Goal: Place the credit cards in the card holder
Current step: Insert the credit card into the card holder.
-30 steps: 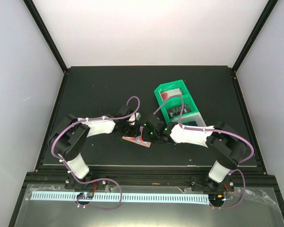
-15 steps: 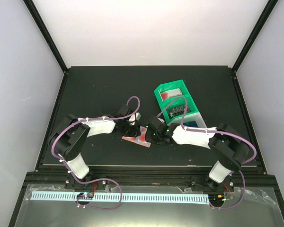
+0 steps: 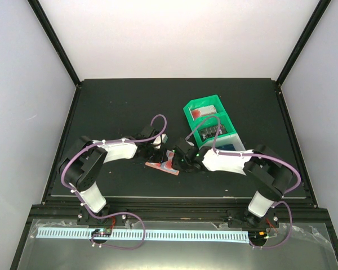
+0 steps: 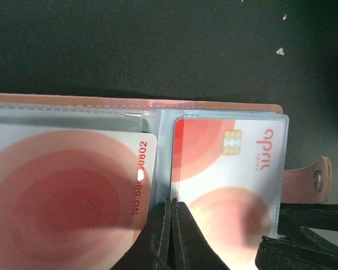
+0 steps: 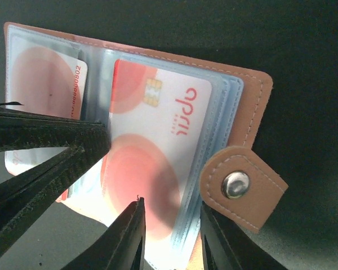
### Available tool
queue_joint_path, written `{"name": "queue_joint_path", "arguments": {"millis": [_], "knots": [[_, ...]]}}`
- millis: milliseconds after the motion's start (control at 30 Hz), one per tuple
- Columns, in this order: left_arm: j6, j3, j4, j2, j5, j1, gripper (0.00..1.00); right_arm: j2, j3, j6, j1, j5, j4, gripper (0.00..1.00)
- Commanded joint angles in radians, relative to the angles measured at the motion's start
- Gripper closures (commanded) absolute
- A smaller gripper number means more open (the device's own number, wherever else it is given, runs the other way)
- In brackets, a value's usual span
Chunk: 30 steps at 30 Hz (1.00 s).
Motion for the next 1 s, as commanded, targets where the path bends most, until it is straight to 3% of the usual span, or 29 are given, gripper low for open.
{"name": "queue_joint_path", "arguments": {"millis": [0, 267, 500, 967], "knots": [[0.018, -0.042, -0.067, 0.087, -0.126, -0.006, 0.98, 0.008, 0.024, -0.007, -0.004, -0.002, 0.012, 0.71], [0.018, -0.043, -0.065, 0.088, -0.127, -0.006, 0.98, 0.006, 0.031, -0.016, -0.005, -0.014, 0.025, 0.78], [0.018, -0.045, -0.065, 0.087, -0.126, -0.006, 0.98, 0.001, 0.014, -0.009, -0.007, -0.046, 0.079, 0.78], [0.018, -0.042, -0.064, 0.086, -0.120, -0.006, 0.98, -0.068, -0.109, 0.203, -0.008, -0.115, 0.273, 0.76]]}}
